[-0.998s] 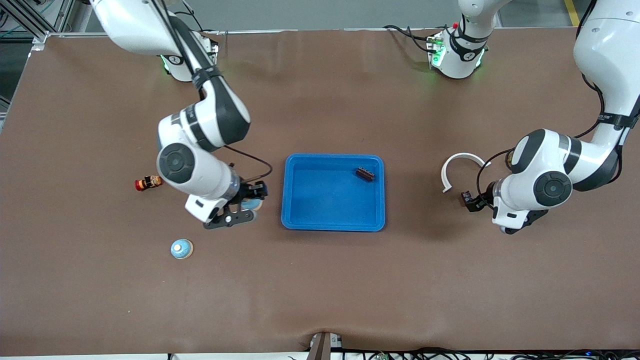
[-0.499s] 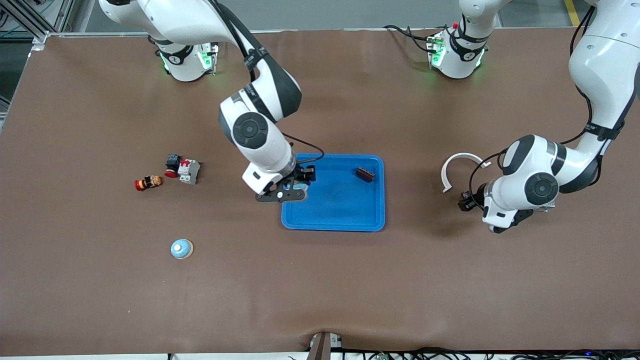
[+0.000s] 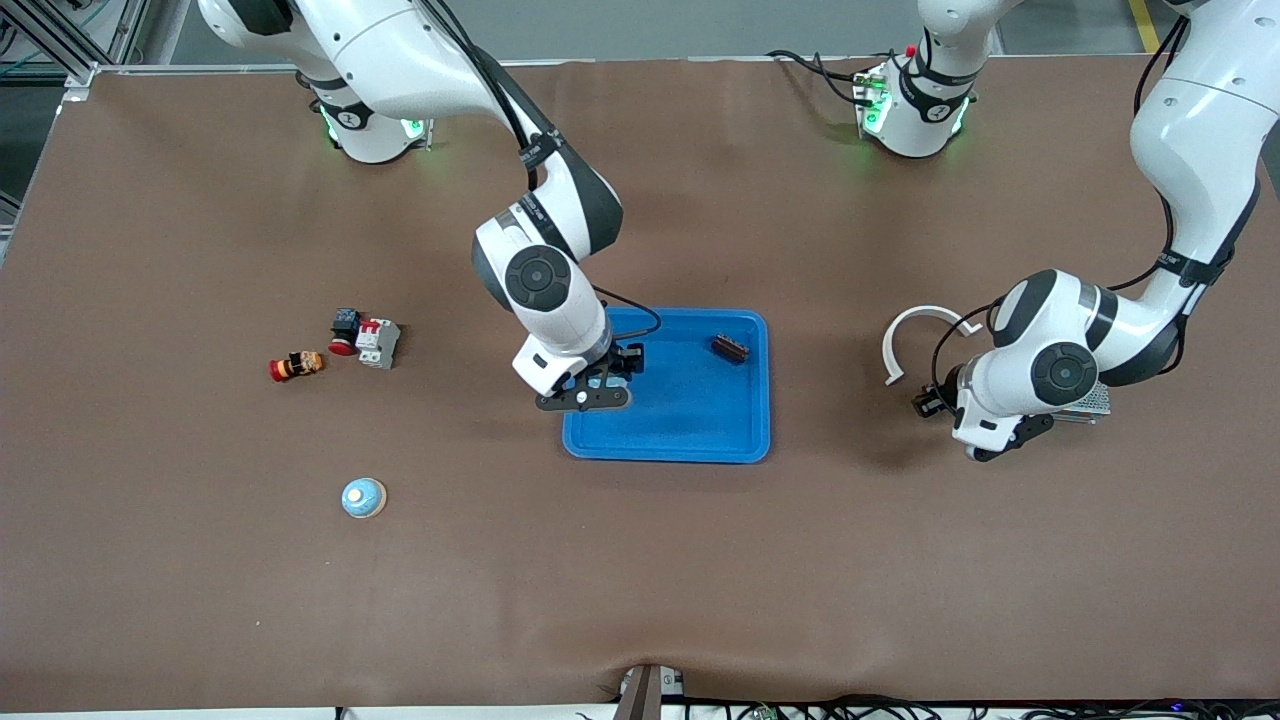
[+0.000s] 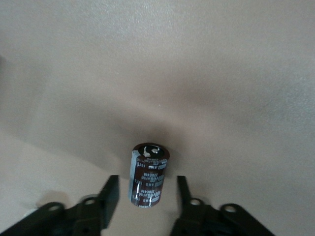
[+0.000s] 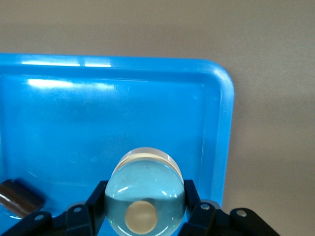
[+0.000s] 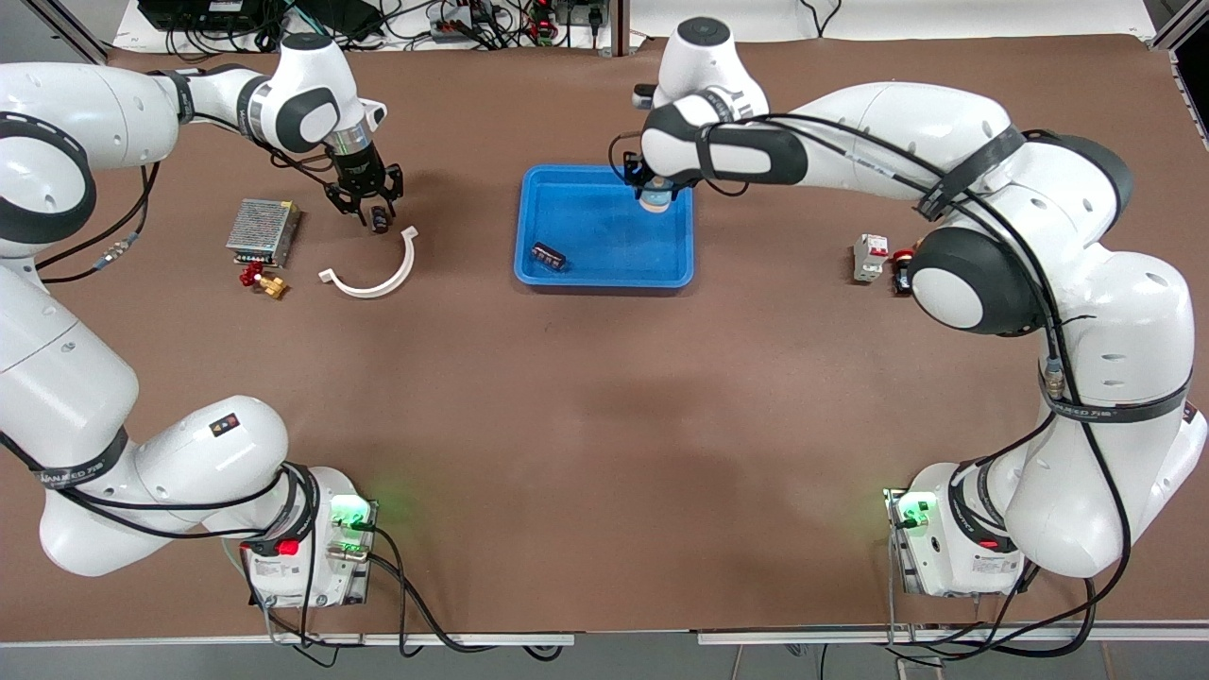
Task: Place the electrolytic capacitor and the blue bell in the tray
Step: 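Carry the bell over the tray while the left gripper grasps another capacitor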
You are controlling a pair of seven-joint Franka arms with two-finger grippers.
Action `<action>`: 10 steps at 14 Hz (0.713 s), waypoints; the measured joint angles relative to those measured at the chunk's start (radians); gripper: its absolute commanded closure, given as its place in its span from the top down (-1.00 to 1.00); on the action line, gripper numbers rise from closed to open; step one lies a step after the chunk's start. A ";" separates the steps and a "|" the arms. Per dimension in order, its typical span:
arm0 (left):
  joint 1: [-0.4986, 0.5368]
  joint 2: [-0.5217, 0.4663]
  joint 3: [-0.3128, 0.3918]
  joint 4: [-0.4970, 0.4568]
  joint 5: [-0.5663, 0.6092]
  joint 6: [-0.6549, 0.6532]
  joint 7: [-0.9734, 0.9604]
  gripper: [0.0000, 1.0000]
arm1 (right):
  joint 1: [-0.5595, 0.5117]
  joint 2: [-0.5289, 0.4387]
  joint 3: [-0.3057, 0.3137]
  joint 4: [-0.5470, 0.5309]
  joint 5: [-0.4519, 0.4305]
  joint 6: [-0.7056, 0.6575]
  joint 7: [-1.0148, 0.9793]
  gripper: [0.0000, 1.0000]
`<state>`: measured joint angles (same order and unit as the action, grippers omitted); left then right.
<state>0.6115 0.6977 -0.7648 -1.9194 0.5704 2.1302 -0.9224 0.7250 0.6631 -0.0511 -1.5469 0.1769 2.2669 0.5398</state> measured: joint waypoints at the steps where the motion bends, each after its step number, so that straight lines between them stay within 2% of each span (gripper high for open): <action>1: 0.000 0.002 0.004 -0.002 0.002 0.001 0.000 -0.08 | 0.008 0.003 0.000 -0.005 -0.008 0.003 0.000 0.25; 3: 0.000 0.007 0.014 -0.003 0.020 0.003 0.000 -0.10 | 0.022 0.003 0.000 -0.023 -0.014 0.018 0.000 0.25; 4: 0.001 0.010 0.015 -0.003 0.029 0.004 0.000 -0.17 | 0.028 0.003 0.000 -0.033 -0.016 0.032 0.000 0.25; 5: 0.002 0.013 0.016 -0.003 0.033 0.004 0.000 -0.29 | 0.036 0.003 0.000 -0.045 -0.016 0.048 0.000 0.25; 6: 0.002 0.015 0.017 -0.003 0.033 0.004 0.000 -0.50 | 0.042 0.003 0.000 -0.055 -0.017 0.058 0.000 0.25; 8: 0.002 0.015 0.017 -0.003 0.034 0.005 0.000 -1.00 | 0.054 0.005 -0.001 -0.070 -0.017 0.069 0.002 0.25; 10: 0.002 0.016 0.016 -0.003 0.034 0.006 0.000 -1.00 | 0.058 0.011 -0.001 -0.076 -0.017 0.082 0.002 0.25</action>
<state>0.6133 0.7133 -0.7483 -1.9225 0.6041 2.1358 -0.9226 0.7832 0.6738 -0.0518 -1.6232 0.1596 2.3492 0.5422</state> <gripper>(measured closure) 0.661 0.344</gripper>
